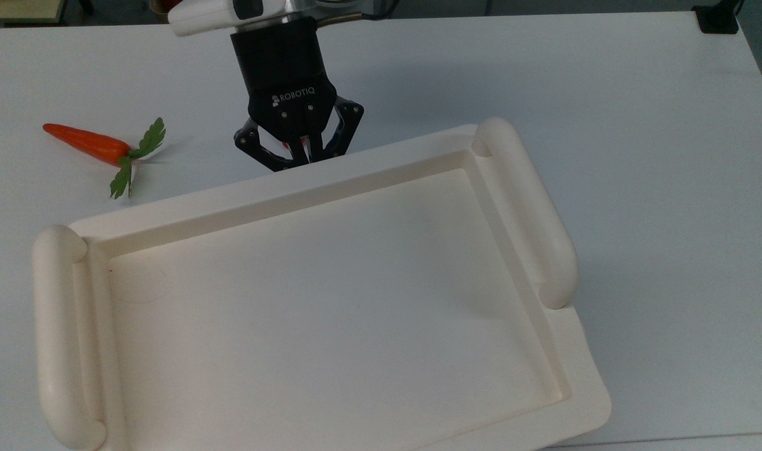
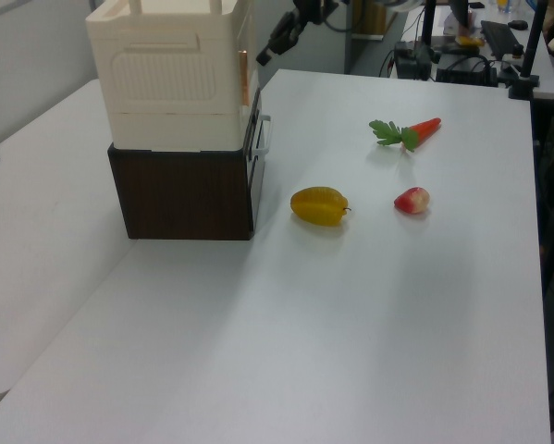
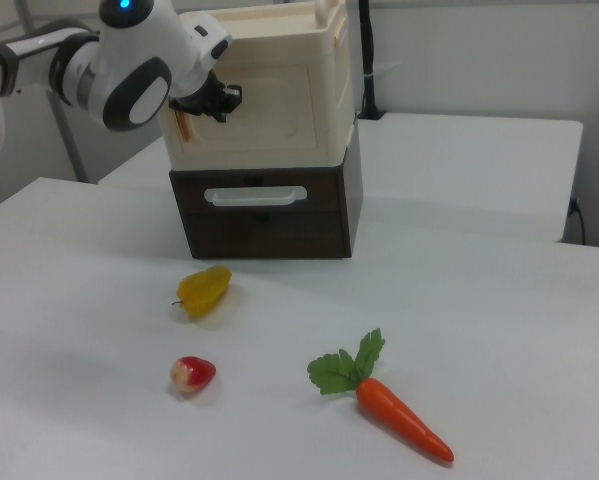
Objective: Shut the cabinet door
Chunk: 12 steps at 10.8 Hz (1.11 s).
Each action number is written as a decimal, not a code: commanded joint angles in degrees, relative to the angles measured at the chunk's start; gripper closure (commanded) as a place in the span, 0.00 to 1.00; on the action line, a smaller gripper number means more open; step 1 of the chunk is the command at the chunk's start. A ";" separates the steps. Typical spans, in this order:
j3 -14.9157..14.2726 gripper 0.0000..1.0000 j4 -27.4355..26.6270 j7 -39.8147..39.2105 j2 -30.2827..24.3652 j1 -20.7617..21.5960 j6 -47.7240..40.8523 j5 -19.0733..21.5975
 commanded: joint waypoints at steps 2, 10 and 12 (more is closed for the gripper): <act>0.86 1.00 -0.07 1.91 1.82 0.23 5.09 1.11; -6.07 0.96 -2.27 18.42 -8.02 -2.66 -32.28 -8.73; -6.17 0.77 -2.27 20.96 -9.60 -5.64 -40.75 -9.52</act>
